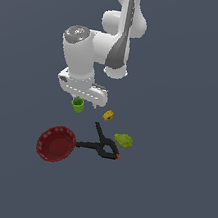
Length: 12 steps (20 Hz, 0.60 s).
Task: Pick up a designated object from a clutter of objects.
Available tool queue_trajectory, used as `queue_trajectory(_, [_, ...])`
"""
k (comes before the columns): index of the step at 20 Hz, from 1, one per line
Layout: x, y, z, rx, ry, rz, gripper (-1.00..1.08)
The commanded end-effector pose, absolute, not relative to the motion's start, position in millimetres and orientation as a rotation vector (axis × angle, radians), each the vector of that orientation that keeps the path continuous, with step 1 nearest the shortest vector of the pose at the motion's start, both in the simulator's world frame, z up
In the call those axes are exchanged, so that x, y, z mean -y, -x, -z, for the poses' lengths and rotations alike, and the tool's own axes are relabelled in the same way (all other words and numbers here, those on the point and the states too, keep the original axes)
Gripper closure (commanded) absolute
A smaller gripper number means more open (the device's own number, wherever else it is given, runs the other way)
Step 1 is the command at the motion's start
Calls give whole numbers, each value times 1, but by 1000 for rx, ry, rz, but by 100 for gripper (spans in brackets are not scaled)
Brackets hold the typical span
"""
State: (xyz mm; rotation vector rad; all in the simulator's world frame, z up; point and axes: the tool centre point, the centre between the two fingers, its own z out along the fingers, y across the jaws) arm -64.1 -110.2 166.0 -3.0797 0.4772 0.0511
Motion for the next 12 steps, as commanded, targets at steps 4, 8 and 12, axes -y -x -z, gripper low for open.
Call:
queue_trajectory(4, [139,93,-131,-634,3059,-27,-92])
queue_trajectory(8, [154,112,-113,-720,3046,-15,-92])
queue_trajectory(12, [163,126,-102,-782,3037,-7,-92])
